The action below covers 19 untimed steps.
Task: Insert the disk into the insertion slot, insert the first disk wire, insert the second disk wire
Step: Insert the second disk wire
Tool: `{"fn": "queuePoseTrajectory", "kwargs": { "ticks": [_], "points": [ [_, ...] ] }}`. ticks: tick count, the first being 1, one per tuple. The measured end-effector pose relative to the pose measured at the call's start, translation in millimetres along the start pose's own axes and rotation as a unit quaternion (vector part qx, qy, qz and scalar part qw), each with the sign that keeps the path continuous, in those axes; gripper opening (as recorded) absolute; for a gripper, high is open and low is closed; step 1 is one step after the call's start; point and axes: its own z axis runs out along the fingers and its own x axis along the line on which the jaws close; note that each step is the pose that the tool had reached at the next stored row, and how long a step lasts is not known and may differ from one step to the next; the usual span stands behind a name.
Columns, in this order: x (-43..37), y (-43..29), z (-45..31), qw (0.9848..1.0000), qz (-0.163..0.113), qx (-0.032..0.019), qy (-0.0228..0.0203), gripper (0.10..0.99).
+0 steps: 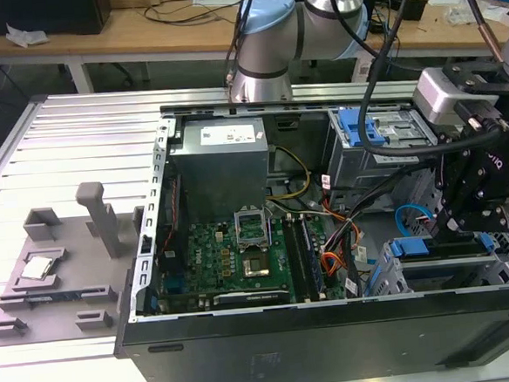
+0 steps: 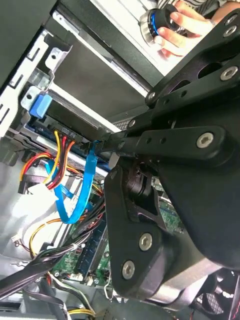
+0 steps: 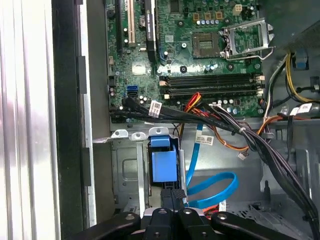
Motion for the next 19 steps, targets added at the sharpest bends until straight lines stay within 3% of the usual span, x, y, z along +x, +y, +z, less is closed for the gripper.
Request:
{"fn": "queuePoseTrajectory", "kwargs": {
  "ticks": [2, 9, 10, 13, 19],
  "points": [
    [-0.3, -4.4, -0.3, 1.0000, 0.001, -0.0005, 0.0007, 0.102],
    [0.4, -4.8, -0.3, 0.9999, 0.011, -0.0013, 0.0012, 0.102],
    [0.5, -4.7, -1.4, 0.9999, 0.011, -0.0011, 0.0017, 0.102],
    [0.9, -3.4, -16.2, 1.0000, 0.006, -0.0005, 0.0018, 0.102],
    [1.1, -3.1, -18.5, 1.0000, 0.005, -0.0004, -0.0002, 0.102]
  ]
}}
